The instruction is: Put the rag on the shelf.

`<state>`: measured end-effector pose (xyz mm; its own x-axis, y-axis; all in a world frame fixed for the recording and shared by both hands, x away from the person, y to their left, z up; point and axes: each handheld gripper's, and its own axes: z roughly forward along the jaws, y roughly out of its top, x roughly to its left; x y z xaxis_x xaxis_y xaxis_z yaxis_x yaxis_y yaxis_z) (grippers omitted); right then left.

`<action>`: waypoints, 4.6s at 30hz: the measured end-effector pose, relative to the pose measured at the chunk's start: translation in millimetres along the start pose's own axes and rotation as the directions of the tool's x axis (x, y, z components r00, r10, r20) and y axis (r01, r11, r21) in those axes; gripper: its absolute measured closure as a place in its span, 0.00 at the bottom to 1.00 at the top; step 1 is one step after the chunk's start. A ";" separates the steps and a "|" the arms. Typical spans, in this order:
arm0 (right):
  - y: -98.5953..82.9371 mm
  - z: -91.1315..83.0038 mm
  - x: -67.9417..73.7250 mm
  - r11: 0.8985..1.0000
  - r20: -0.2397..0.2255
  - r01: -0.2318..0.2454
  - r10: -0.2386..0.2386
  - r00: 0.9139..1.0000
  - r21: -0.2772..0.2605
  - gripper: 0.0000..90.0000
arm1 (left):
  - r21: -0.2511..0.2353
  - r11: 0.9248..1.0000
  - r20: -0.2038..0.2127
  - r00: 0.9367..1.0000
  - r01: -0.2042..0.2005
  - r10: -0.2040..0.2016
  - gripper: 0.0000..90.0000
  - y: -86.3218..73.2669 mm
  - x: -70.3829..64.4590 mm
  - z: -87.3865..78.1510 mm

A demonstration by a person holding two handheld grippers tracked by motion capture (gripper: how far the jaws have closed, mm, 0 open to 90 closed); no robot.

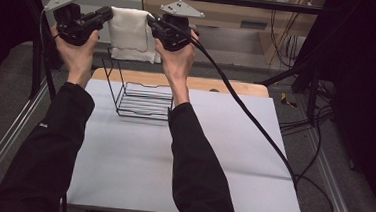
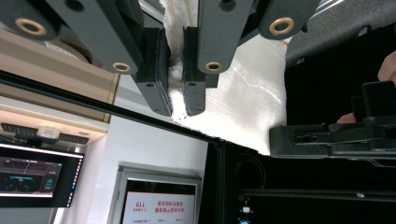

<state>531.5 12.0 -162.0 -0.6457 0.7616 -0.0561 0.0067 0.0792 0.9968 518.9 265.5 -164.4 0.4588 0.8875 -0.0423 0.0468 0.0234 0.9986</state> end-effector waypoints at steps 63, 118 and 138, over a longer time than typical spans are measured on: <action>-49.6 -19.1 12.8 0.994 -0.045 0.037 -0.033 0.998 0.099 0.91 | 0.069 0.995 0.070 0.996 -0.065 0.061 0.93 -53.1 -6.9 -25.5; -83.1 -41.0 28.4 0.966 -0.176 0.127 -0.087 0.981 0.227 0.82 | 0.359 0.931 0.155 0.988 -0.066 0.010 1.00 -73.1 -20.8 -32.0; -102.8 -26.2 25.0 0.942 -0.140 0.036 0.012 0.990 0.333 0.99 | 0.399 0.912 0.154 0.987 -0.098 0.039 1.00 -101.7 -16.8 -31.2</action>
<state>494.7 6.0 -264.4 -0.7463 0.6646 -0.0355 0.2374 0.3157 0.9187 478.8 262.5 -264.4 0.5913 0.8064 -0.0073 0.3512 -0.2493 0.9025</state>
